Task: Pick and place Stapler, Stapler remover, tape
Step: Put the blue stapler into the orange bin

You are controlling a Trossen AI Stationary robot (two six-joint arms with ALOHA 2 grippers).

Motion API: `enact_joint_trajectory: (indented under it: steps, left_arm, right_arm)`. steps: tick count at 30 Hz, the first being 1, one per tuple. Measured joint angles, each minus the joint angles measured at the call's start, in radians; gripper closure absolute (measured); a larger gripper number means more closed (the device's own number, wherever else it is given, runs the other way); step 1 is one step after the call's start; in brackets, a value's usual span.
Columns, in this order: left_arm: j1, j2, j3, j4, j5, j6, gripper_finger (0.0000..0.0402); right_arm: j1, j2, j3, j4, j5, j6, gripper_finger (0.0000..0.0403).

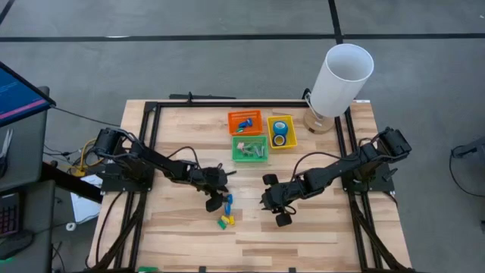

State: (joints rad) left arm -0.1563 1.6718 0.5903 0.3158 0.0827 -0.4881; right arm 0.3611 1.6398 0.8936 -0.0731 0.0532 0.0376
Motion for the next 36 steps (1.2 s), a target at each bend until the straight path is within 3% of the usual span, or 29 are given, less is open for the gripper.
enact_joint_trajectory:
  steps: [6, 10, 15, 28, 36]
  left_arm:
    - [0.002, -0.001, 0.040, 0.019, 0.025, 0.009, 0.0188]
    - [-0.006, -0.002, 0.039, -0.068, 0.093, -0.030, 0.0188]
    - [-0.033, -0.003, 0.040, -0.123, 0.050, -0.089, 0.0188]
    - [-0.031, -0.003, 0.042, -0.002, 0.111, -0.094, 0.0188]
    - [0.028, 0.079, 0.150, -0.015, 0.187, 0.000, 0.0188]
  right_arm:
    - [0.000, 0.000, 0.000, 0.003, 0.000, 0.005, 0.0302]
    - [0.004, 0.001, 0.000, 0.003, 0.000, 0.016, 0.0302]
    - [0.006, 0.001, 0.000, 0.003, -0.002, 0.016, 0.0302]
    - [0.005, 0.001, 0.000, 0.007, -0.001, 0.021, 0.0302]
    - [0.005, 0.001, 0.000, 0.010, -0.001, 0.024, 0.0302]
